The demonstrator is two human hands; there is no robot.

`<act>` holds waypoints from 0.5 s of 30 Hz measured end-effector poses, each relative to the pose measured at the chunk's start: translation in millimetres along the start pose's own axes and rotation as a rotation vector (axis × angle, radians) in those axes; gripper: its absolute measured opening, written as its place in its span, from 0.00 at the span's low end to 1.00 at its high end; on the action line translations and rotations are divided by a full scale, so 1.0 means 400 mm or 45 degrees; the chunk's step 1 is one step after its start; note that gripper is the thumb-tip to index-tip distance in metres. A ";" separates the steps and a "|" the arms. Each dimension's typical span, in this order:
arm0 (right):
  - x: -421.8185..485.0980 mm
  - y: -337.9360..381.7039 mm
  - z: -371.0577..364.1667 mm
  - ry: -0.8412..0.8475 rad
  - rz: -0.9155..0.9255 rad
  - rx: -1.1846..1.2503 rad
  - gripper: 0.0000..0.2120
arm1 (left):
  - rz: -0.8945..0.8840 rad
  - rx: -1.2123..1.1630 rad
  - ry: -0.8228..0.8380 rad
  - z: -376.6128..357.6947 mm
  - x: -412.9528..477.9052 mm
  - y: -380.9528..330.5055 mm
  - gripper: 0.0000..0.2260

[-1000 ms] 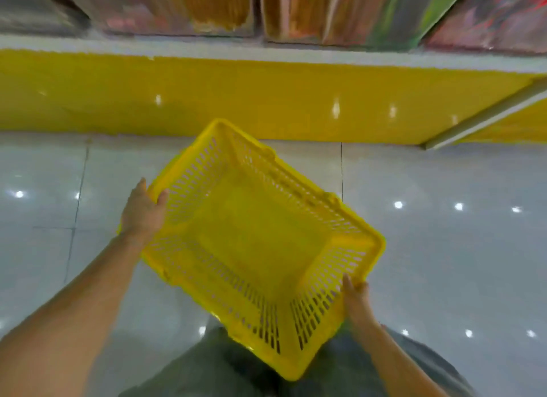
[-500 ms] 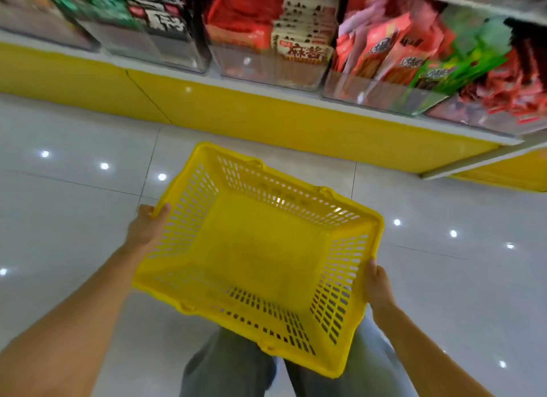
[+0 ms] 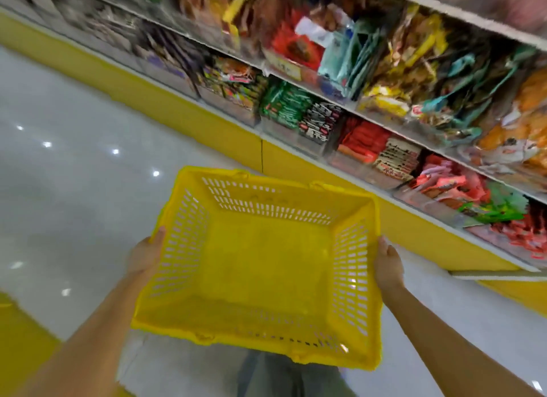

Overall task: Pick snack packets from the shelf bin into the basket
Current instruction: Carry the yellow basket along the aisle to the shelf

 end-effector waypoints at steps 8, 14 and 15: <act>-0.068 0.454 -0.194 0.041 0.389 -0.028 0.23 | 0.048 -0.517 -0.282 0.297 0.043 0.117 0.26; -0.067 0.732 -0.420 0.088 0.553 -0.060 0.24 | 0.129 -0.653 -0.464 0.476 0.125 0.159 0.25; -0.068 0.780 -0.468 0.115 0.583 -0.069 0.23 | 0.142 -0.655 -0.496 0.510 0.145 0.166 0.25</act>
Point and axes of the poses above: each hand's wrist, its own x-axis towards the middle knuckle, its own z-axis out of the back of the hand, y = z × x, the point moved 10 cm from there along x, towards the middle knuckle, and after that the axes turned 6 degrees about x, right-handed, at the moved point
